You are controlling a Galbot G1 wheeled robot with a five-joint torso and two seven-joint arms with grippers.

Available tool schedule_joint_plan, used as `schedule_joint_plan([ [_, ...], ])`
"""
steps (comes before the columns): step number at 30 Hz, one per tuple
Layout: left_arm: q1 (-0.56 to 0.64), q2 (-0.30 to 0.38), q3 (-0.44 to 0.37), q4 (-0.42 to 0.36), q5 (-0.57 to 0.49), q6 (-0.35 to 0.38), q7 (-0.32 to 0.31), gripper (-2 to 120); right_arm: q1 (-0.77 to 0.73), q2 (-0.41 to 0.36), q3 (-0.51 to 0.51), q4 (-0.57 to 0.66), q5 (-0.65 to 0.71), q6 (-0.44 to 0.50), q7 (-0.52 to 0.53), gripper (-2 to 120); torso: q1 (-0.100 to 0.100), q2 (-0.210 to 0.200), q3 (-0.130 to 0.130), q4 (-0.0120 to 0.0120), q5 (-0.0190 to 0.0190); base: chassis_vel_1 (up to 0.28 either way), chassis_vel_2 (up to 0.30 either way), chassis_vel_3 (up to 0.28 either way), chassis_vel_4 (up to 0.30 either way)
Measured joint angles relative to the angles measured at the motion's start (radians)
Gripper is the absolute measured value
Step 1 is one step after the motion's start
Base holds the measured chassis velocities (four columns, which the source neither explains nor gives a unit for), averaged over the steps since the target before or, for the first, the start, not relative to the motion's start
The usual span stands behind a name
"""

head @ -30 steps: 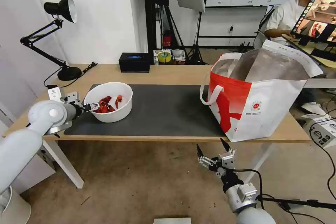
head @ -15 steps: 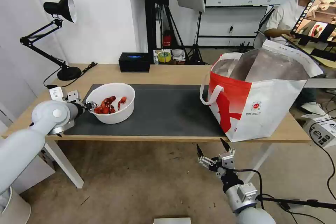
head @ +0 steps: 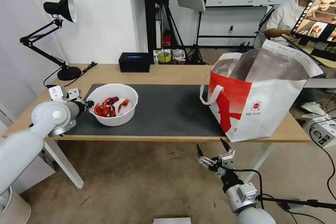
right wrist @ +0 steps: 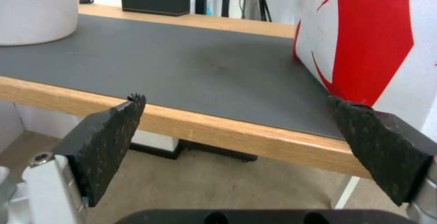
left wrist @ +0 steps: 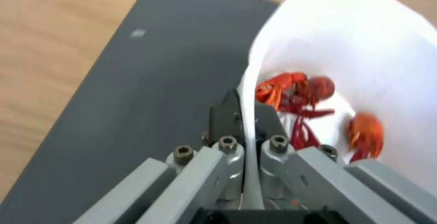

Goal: Pick up the trash from the table and place it into the takeout bag.

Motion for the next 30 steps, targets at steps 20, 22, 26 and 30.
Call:
schedule_joint_plan([
  [20,-0.383,0.005,0.205,-0.136,-0.145,-0.046,-0.033,0,0.0,0.0,0.0,0.0,0.0,0.0,0.0,100,0.0,0.0,0.0,0.0002,0.0003,0.0,0.0,0.0,0.0],
  [22,-0.466,-0.028,0.268,-0.136,-0.176,-0.053,-0.062,0,0.0,0.0,0.0,0.0,0.0,0.0,0.0,100,0.0,0.0,0.0,0.0,0.0001,0.0,0.0,0.0,0.0],
  [26,-0.607,-0.096,0.359,-0.107,-0.21,-0.06,-0.09,0,0.0,0.0,0.0,0.0,0.0,0.0,0.0,100,0.0,0.0,0.0,-0.0003,0.0,0.0,0.0,0.0,0.0],
  [30,-0.721,-0.155,0.421,-0.071,-0.235,-0.066,-0.109,0,0.0,0.0,0.0,0.0,0.0,0.0,0.0,100,0.0,0.0,0.0,-0.0002,0.0003,0.0,0.0,0.0,0.0],
])
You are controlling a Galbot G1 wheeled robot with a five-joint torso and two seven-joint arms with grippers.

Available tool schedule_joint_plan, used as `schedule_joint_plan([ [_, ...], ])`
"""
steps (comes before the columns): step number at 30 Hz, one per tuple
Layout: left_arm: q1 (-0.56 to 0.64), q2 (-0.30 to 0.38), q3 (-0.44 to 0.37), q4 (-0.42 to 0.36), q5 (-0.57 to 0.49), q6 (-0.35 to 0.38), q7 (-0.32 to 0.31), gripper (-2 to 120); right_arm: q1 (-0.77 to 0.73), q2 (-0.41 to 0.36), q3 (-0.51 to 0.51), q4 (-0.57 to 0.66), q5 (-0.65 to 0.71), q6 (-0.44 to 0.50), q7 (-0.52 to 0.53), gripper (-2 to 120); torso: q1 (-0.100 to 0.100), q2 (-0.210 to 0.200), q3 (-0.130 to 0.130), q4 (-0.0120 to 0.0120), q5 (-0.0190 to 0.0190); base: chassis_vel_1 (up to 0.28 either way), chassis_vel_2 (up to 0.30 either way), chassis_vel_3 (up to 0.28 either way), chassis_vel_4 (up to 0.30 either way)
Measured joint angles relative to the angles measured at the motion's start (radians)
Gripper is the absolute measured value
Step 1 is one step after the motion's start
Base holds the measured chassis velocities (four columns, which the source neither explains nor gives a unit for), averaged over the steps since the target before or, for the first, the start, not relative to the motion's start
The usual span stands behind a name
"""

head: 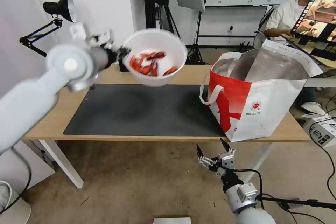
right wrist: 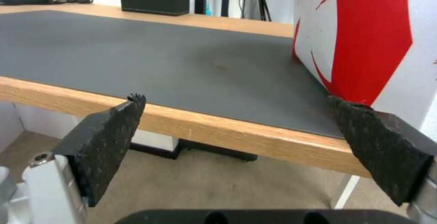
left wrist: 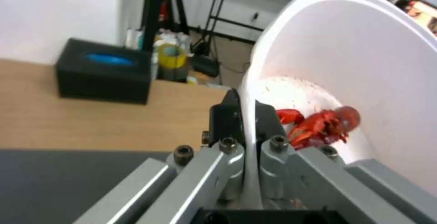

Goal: Pick up the trash from the table and place it into the takeout bag.

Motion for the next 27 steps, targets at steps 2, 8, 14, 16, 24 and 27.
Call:
schedule_joint_plan([
  [2,-0.042,-0.026,0.023,0.019,-0.008,-0.001,-0.007,0,0.0,0.0,0.0,0.0,0.0,0.0,0.0,100,0.0,0.0,0.0,0.0,-0.0002,0.0,0.0,0.0,0.0],
  [8,-0.144,-0.132,0.091,0.084,-0.036,-0.016,-0.024,0,0.0,0.0,0.0,0.0,0.0,0.0,0.0,100,0.0,0.0,0.0,0.0001,0.0,0.0,0.0,0.0,0.0],
  [14,-0.189,-0.257,0.134,0.146,-0.046,-0.027,-0.045,0,0.0,0.0,0.0,0.0,0.0,0.0,0.0,100,0.0,0.0,0.0,0.0004,-0.0002,0.0,0.0,0.0,0.0],
  [16,-0.204,-0.331,0.153,0.181,-0.045,-0.031,-0.051,0,0.0,0.0,0.0,0.0,0.0,0.0,0.0,100,0.0,0.0,0.0,0.0,0.0,0.0,0.0,0.0,0.0],
  [24,-0.247,-0.486,0.2,0.268,-0.034,-0.052,-0.065,0,0.0,0.0,0.0,0.0,0.0,0.0,0.0,100,0.0,0.0,0.0,0.0002,-0.0001,0.0,0.0,0.0,0.0],
  [27,-0.251,-0.516,0.211,0.284,-0.023,-0.055,-0.067,0,0.0,0.0,0.0,0.0,0.0,0.0,0.0,100,0.0,0.0,0.0,0.0002,-0.0001,0.0,0.0,0.0,0.0],
])
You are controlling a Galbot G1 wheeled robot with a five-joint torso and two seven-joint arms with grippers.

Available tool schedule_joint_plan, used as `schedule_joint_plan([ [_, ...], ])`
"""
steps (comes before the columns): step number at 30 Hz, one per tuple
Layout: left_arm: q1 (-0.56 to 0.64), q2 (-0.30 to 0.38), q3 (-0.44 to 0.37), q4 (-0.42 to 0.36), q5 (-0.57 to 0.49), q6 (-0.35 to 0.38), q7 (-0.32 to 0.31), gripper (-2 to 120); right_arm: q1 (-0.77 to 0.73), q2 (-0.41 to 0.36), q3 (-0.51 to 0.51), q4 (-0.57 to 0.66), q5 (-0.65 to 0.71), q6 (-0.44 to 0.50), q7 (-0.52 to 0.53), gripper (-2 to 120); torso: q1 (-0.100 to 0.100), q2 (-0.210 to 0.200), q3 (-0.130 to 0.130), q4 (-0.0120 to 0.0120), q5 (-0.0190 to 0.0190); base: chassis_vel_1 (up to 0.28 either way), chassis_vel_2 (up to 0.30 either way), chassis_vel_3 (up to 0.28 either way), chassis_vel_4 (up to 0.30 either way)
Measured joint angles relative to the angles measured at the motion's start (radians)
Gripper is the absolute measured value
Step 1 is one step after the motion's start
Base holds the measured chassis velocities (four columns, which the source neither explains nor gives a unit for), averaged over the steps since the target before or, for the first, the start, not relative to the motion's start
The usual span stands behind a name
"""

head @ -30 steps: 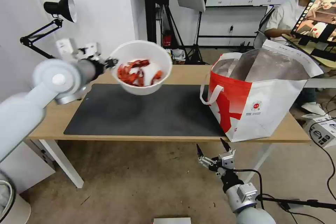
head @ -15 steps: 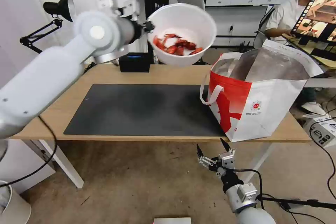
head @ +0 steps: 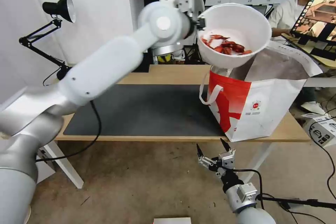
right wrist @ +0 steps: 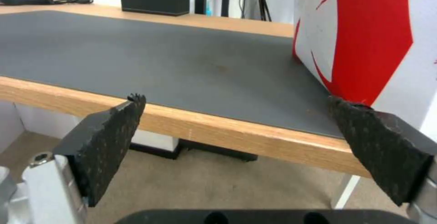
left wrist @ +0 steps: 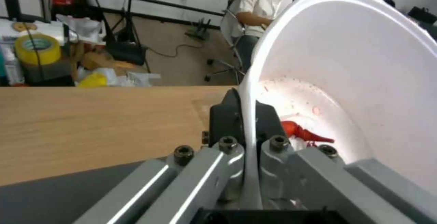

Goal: Pick up the trash from the table and place it into the takeout bag.

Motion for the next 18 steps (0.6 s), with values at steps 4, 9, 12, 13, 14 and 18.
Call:
schedule_joint_plan([
  [4,-0.001,-0.069,0.039,0.04,0.054,-0.018,-0.015,0,0.0,0.0,0.0,0.0,0.0,0.0,0.0,100,0.0,0.0,0.0,-0.0001,0.0001,0.0,0.0,0.0,0.0],
  [9,0.01,-0.146,0.071,0.095,0.137,-0.038,-0.02,0,0.0,0.0,0.0,0.0,0.0,0.0,0.0,100,0.0,0.0,0.0,-0.0002,0.0001,0.0,0.0,0.0,0.0],
  [12,0.015,-0.173,0.089,0.119,0.173,-0.048,-0.017,0,0.0,0.0,0.0,0.0,0.0,0.0,0.0,100,0.0,0.0,0.0,-0.0001,0.0,0.0,0.0,0.0,0.0],
  [13,0.017,-0.18,0.096,0.125,0.188,-0.052,-0.015,0,0.0,0.0,0.0,0.0,0.0,0.0,0.0,100,0.0,0.0,0.0,-0.0001,0.0,0.0,0.0,0.0,0.0],
  [14,0.017,-0.18,0.096,0.125,0.188,-0.052,-0.015,0,0.0,0.0,0.0,0.0,0.0,0.0,0.0,100,0.0,0.0,0.0,-0.0001,0.0,0.0,0.0,0.0,0.0],
  [18,0.028,-0.189,0.164,0.137,0.362,-0.078,0.036,0,0.0,0.0,0.0,0.0,0.0,0.0,0.0,100,0.0,0.0,0.0,0.0,-0.0001,0.0,0.0,0.0,0.0],
])
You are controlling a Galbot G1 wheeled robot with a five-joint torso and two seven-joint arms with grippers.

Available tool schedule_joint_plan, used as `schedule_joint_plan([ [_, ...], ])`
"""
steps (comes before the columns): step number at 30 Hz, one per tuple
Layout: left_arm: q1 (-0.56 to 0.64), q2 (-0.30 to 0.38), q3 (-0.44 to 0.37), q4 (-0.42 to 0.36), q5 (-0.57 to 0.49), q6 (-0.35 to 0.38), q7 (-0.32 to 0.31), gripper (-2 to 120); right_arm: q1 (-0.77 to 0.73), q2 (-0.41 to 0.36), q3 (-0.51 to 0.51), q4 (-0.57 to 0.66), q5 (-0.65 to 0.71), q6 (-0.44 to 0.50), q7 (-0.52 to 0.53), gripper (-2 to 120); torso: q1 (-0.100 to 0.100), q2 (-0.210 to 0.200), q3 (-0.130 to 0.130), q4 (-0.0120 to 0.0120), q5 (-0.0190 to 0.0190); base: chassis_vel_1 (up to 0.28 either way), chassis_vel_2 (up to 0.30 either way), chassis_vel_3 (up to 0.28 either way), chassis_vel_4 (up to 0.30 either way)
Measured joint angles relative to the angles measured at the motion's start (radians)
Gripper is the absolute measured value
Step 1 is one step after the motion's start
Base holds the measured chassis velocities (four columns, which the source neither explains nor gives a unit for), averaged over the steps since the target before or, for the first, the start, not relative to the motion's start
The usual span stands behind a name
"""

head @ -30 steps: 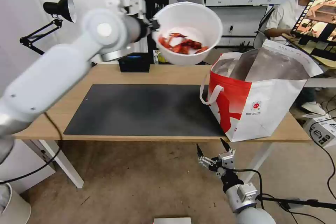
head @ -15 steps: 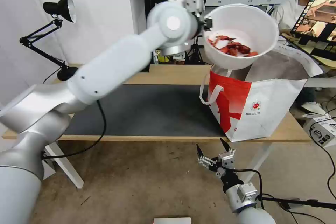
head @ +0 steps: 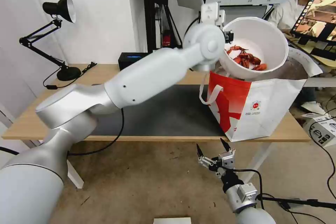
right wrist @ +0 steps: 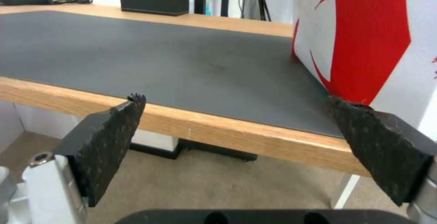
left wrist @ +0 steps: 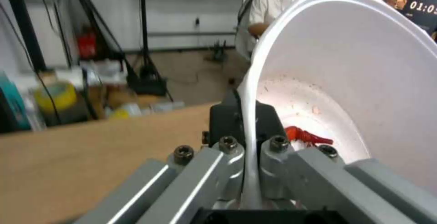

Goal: Pick up the trash from the table and place it into the takeout bag.

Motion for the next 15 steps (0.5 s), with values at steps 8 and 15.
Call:
schedule_joint_plan([
  [8,0.02,-0.012,0.052,0.008,0.143,-0.032,0.032,0,0.0,0.0,0.0,0.0,0.0,0.0,0.0,100,0.0,0.0,0.0,-0.0001,0.0,0.0,0.0,0.0,0.0],
  [15,0.028,-0.028,0.097,0.024,0.248,-0.06,0.064,0,0.0,0.0,0.0,0.0,0.0,0.0,0.0,100,0.0,0.0,0.0,-0.0001,-0.0001,0.0,0.0,0.0,0.0],
])
